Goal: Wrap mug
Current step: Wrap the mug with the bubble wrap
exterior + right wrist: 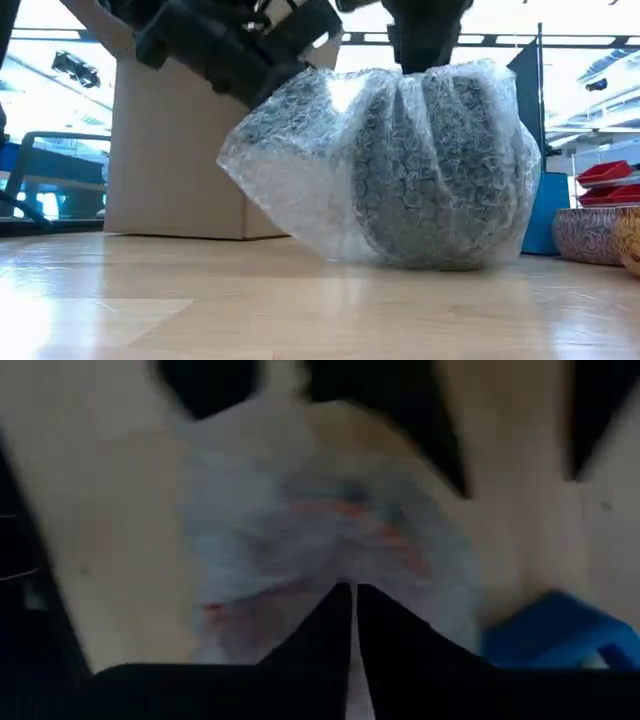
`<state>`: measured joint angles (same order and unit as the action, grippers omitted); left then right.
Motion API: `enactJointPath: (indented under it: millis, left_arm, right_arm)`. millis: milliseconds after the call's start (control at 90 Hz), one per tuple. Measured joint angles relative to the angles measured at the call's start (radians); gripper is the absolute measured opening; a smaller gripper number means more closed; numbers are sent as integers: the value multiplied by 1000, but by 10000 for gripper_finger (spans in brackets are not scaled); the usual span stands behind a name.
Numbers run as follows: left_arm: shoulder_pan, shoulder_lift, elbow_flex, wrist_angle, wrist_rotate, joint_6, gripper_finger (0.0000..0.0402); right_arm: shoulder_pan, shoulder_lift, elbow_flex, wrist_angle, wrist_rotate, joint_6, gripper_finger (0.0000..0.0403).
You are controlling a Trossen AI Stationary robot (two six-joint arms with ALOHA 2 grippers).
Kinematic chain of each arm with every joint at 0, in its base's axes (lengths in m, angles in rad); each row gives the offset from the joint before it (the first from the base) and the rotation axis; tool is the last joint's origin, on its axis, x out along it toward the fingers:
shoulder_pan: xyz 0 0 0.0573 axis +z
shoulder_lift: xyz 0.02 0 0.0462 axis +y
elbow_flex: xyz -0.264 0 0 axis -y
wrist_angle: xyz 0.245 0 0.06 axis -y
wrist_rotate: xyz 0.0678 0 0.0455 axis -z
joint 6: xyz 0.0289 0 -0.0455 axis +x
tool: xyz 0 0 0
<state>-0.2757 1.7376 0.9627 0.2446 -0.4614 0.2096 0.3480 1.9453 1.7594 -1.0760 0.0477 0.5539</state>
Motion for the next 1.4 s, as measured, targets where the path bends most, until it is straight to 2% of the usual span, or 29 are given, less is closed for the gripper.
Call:
enactJointPath:
  millis: [211,356,667,833,1011,1111,1311,1400]
  left_arm:
    - [-16,-134,0,-156,-51,-9,147]
    - [-37,-201,-1,-235,-105,-23,147]
    - [-53,-223,-1,-270,-125,-34,147]
    - [-54,-226,7,-287,-148,-24,147]
    - [-54,-252,92,-349,-175,24,147]
    - [-54,-257,127,-364,-179,25,147]
    - [-68,-263,156,-407,-187,11,147]
    - [-80,-262,155,-476,-245,11,147]
  right_arm:
    - [30,0,-44,110,95,-37,0]
    - [39,0,-137,238,94,-67,0]
    - [38,-4,-295,306,44,-35,0]
    - [52,-7,-192,193,18,-54,0]
    - [101,-25,-5,-17,147,-63,0]
    - [124,-24,22,26,186,-106,0]
    - [146,3,23,98,179,-138,0]
    - [136,15,22,82,194,-140,0]
